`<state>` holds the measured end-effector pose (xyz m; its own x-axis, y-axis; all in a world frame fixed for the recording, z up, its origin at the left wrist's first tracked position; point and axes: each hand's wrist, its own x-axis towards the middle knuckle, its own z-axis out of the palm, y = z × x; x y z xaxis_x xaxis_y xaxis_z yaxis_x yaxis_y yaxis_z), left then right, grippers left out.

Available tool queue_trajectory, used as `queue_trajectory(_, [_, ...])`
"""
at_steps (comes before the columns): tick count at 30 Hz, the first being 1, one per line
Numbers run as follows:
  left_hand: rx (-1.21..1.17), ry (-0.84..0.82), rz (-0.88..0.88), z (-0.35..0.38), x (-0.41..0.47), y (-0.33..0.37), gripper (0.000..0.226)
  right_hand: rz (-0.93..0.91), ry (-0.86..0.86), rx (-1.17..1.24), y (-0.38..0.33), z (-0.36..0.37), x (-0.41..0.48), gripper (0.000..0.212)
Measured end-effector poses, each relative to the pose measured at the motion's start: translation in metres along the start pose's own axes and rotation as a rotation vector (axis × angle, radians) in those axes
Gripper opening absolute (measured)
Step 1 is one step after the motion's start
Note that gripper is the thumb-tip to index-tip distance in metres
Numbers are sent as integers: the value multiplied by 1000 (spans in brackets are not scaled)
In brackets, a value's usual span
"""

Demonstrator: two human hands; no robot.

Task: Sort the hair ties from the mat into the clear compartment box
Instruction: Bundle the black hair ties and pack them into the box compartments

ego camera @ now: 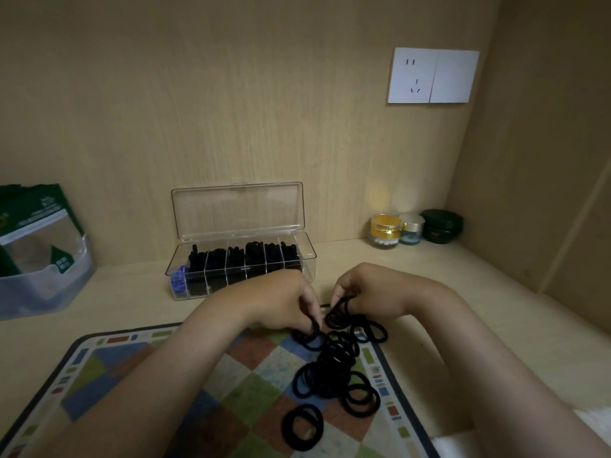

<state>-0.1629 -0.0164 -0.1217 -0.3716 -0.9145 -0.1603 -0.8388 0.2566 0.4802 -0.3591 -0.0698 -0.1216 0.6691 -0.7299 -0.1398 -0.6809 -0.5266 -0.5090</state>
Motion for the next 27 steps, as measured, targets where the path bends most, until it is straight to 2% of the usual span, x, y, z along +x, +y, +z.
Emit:
queue_trajectory(4, [-103,36,-38,-3,2,-2,10,23,108,-105,-1,7,5,27])
queue_trajectory(10, [-379,66,-147,-7,2,-10,15,4,127,-119,-4,3,2,19])
queue_trajectory(16, [-644,217,-249,3,9,-12,12,-33,222,406,-13,-3,-2,15])
queue_trajectory(18, [-735,223,-249,6,11,-12,16,-37,229,488,-18,3,1,13])
queue_trajectory(24, [-1053,132,-256,6,12,-9,25,52,388,364,-16,19,17,9])
queue_trajectory(27, [-1169,129,-184,4,11,-10,27,59,470,272,-15,21,18,13])
